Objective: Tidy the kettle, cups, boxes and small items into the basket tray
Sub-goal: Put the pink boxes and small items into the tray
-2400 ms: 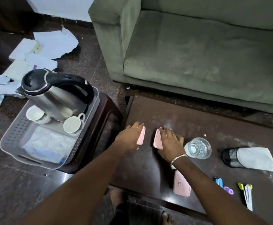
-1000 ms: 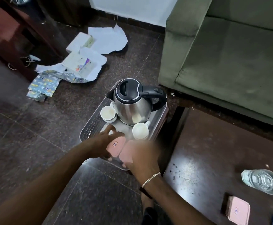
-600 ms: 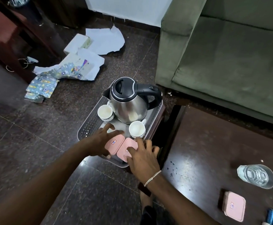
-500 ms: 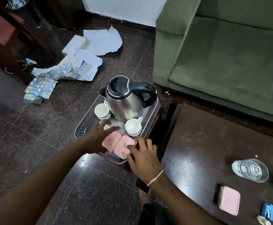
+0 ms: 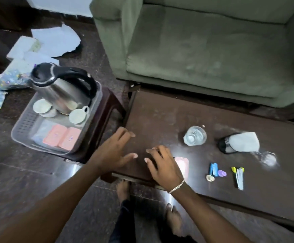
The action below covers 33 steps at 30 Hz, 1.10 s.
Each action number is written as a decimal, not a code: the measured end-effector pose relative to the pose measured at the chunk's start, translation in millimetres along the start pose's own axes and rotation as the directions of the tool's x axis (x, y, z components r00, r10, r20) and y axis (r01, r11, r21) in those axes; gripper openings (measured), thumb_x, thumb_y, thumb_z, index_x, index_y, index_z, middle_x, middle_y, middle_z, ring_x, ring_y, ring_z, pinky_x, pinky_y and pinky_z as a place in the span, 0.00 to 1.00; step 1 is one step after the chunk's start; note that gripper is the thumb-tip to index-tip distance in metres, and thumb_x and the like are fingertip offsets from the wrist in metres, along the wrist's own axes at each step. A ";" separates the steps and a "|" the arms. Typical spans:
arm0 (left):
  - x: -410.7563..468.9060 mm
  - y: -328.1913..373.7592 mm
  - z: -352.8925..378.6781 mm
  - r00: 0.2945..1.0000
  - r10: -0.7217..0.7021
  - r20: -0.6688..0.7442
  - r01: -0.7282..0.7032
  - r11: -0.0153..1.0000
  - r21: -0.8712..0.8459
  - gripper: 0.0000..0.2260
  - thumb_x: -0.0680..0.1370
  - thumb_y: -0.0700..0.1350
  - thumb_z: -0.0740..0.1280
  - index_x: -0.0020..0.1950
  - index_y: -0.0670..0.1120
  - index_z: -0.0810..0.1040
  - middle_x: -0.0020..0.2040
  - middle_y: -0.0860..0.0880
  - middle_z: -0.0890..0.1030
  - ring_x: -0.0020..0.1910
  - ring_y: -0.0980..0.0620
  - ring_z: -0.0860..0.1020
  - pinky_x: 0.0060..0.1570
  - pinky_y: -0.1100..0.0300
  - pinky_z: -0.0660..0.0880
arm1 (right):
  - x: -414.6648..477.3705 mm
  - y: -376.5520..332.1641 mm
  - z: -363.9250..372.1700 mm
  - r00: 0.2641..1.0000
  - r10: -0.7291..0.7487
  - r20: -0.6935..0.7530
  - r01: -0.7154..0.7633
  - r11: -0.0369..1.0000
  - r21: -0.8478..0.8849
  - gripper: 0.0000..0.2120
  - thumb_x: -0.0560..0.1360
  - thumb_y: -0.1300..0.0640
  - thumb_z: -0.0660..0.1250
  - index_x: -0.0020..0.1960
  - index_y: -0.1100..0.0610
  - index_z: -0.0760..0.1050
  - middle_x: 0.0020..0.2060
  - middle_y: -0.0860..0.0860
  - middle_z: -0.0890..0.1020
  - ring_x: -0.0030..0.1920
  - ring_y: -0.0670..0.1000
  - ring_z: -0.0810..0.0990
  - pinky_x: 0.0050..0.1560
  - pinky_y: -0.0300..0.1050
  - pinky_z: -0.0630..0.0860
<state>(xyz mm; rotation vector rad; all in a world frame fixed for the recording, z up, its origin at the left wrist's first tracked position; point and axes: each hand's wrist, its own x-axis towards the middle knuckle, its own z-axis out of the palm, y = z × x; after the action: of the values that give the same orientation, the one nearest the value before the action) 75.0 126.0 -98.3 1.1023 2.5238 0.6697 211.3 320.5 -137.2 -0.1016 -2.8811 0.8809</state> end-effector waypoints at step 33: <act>73.8 141.1 198.3 0.894 -0.076 0.442 -0.020 0.978 0.208 0.48 0.73 0.47 0.77 0.84 0.45 0.51 0.77 0.47 0.61 0.64 0.40 0.71 0.68 0.45 0.73 | -138.9 235.2 -109.3 0.681 0.716 -0.150 -0.732 0.668 -0.137 0.16 0.75 0.65 0.68 0.62 0.64 0.75 0.53 0.64 0.73 0.43 0.69 0.79 0.45 0.59 0.77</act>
<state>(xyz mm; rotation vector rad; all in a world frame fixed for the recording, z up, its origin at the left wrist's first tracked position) 200.7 323.3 -197.7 1.1301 2.2308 0.1148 370.6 561.4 -193.3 -1.3611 -2.8058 0.6400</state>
